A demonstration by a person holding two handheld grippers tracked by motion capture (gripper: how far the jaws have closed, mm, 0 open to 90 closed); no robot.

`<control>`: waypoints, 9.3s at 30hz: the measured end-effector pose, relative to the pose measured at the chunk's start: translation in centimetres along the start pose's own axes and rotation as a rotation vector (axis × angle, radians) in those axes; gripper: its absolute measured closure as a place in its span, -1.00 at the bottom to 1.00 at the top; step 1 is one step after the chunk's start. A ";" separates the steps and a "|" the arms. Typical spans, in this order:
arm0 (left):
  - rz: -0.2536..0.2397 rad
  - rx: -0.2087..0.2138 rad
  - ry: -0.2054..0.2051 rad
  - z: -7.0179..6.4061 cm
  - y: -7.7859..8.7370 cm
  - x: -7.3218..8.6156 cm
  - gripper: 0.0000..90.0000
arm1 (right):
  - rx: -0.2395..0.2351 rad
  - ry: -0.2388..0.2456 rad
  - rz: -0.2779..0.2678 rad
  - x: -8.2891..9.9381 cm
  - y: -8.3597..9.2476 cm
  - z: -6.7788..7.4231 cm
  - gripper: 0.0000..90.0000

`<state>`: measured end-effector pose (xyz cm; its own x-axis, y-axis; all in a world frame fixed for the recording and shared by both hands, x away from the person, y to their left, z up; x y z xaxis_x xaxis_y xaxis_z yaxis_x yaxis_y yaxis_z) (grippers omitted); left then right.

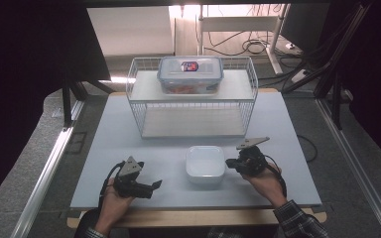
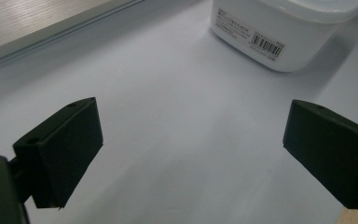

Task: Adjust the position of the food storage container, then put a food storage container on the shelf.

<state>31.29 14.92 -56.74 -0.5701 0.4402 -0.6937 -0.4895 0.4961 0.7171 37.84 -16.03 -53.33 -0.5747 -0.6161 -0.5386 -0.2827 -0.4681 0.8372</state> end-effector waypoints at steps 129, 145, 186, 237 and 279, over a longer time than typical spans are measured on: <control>-0.002 0.167 0.233 -2.9 -2.0 -7.1 0.72 | -0.116 -0.162 -0.164 -2.4 0.6 3.4 0.76; -0.068 0.138 0.195 -2.1 0.8 -10.5 0.72 | -0.111 -0.093 -0.265 -5.6 3.9 3.2 0.77; -0.209 0.079 0.117 2.7 9.7 -23.4 0.73 | -0.075 -0.034 -0.431 -18.3 13.3 1.1 0.77; -0.230 0.173 0.231 8.3 9.2 -32.0 0.44 | -0.032 -0.157 -0.433 -27.3 14.3 -4.3 0.43; -0.203 0.230 0.302 9.9 7.7 -33.7 -0.10 | -0.070 -0.195 -0.402 -28.1 14.3 -4.1 0.21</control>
<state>53.30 11.34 -28.55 -0.6616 0.0940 -0.7439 -0.4713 0.7195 0.5101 53.09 -8.02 -26.58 -0.5659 -0.2484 -0.7862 -0.4646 -0.6917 0.5529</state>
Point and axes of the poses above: each handheld gripper's, and its own axes: y roughly backward along the jaws, x roughly out of its underside, z roughly to its left, the point moved 7 cm from there along -y, roughly forward along the jaws, and after that the axes turned 10 degrees about z, right-handed, at the moved point
